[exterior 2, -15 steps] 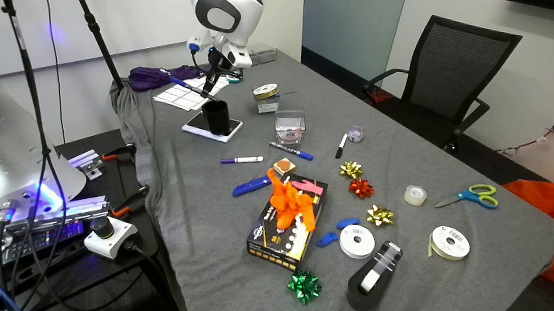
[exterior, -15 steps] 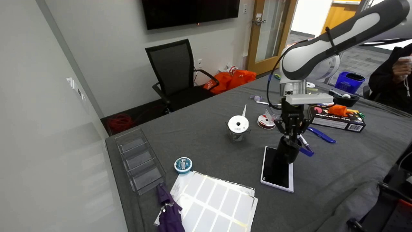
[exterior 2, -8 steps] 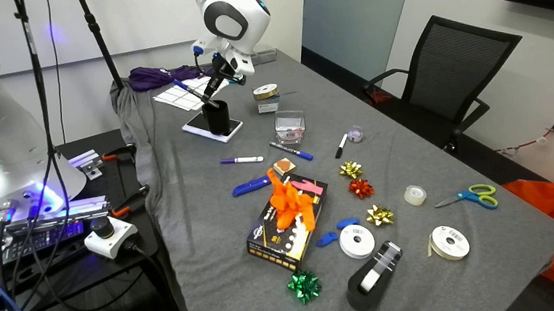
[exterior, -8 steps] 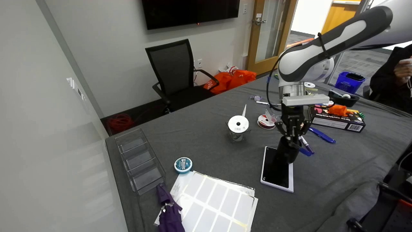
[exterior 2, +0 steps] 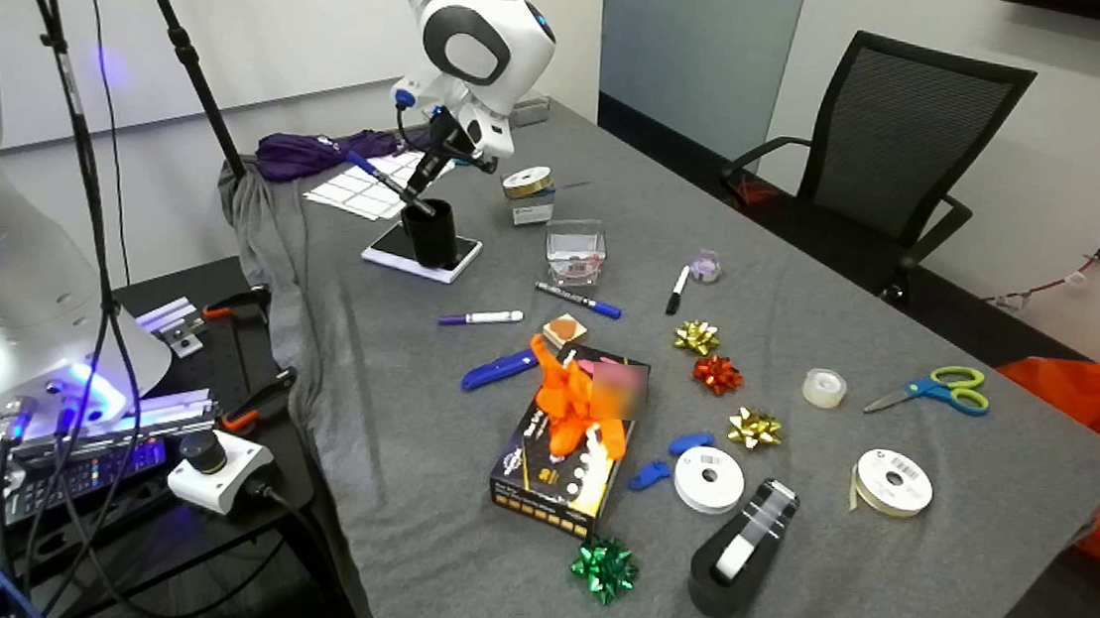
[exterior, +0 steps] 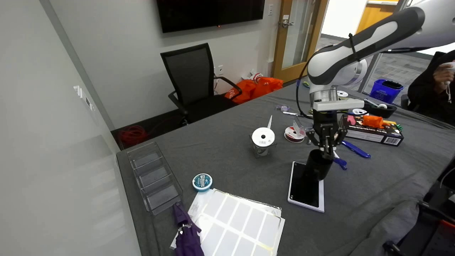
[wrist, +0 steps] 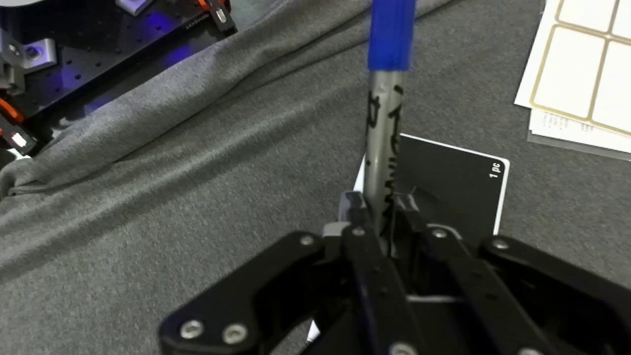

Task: Put the left marker in the black cup

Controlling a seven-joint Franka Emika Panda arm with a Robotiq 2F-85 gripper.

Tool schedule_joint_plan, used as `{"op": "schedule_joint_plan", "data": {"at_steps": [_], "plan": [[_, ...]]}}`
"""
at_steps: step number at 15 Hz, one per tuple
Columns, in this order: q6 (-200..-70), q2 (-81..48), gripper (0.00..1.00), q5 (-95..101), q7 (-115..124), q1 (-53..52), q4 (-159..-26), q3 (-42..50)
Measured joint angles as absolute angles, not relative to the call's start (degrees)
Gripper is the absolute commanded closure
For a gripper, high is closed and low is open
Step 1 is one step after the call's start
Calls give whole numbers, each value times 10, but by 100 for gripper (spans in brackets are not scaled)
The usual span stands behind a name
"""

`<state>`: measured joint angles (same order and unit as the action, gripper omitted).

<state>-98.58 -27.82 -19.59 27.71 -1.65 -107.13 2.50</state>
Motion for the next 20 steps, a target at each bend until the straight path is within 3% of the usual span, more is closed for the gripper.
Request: {"op": "schedule_joint_plan", "data": {"at_steps": [11, 12, 14, 20], "plan": [[-971, -330, 96, -212, 277, -5, -1033, 24], [-971, -337, 58, -212, 277, -5, -1032, 24], [-971, -346, 52, -212, 277, -5, -1030, 24], [-968, -352, 9, -220, 278, -5, -1015, 24]]}}
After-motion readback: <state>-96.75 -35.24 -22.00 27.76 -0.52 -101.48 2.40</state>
